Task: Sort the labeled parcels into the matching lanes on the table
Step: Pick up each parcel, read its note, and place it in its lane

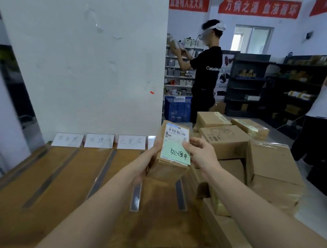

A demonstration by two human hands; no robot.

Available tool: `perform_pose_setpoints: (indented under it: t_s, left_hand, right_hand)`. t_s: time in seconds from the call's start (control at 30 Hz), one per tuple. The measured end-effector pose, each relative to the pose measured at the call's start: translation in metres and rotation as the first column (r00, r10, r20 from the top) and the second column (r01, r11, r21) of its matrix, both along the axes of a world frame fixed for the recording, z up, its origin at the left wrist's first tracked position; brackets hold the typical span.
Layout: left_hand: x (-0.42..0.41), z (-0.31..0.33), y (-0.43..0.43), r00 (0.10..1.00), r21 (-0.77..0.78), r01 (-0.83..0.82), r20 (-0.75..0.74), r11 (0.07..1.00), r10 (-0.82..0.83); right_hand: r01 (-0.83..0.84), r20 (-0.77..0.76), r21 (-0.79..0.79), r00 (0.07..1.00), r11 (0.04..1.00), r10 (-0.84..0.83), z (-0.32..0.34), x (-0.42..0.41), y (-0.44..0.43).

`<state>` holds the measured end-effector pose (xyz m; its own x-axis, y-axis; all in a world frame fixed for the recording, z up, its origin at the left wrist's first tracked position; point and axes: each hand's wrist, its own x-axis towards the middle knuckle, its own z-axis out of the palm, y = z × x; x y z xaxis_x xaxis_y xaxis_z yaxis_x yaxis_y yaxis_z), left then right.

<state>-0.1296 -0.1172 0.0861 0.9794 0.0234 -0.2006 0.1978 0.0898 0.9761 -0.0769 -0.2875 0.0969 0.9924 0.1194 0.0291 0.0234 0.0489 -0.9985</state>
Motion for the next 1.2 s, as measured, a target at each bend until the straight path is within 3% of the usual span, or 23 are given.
perform_pose_setpoints:
  t_s: [0.1, 0.37, 0.63, 0.93, 1.2]
  left_hand:
    - [-0.007, -0.004, 0.008, 1.000, 0.016, -0.005, -0.025, 1.000, 0.005]
    - [-0.023, -0.028, 0.030, 0.969, -0.140, -0.247, -0.050, 0.959, 0.242]
    - [-0.044, -0.041, 0.087, 0.935, -0.139, -0.355, -0.058, 0.924, 0.350]
    - [-0.051, -0.038, 0.196, 0.896, 0.145, -0.435, -0.028, 0.889, 0.443]
    - [-0.042, -0.043, 0.287, 0.884, 0.029, -0.464, -0.040, 0.885, 0.465]
  right_hand:
    - [-0.045, 0.004, -0.018, 0.999, 0.999, 0.045, -0.005, -0.004, 0.007]
    - [-0.256, -0.077, -0.035, 0.964, 0.966, 0.253, -0.024, -0.012, 0.041]
    - [-0.422, -0.094, -0.092, 0.905, 0.902, 0.414, -0.029, -0.024, 0.101]
    - [-0.358, -0.145, -0.089, 0.928, 0.930, 0.343, -0.040, -0.030, 0.217]
    - [-0.290, -0.143, -0.035, 0.948, 0.956, 0.283, -0.049, -0.021, 0.319]
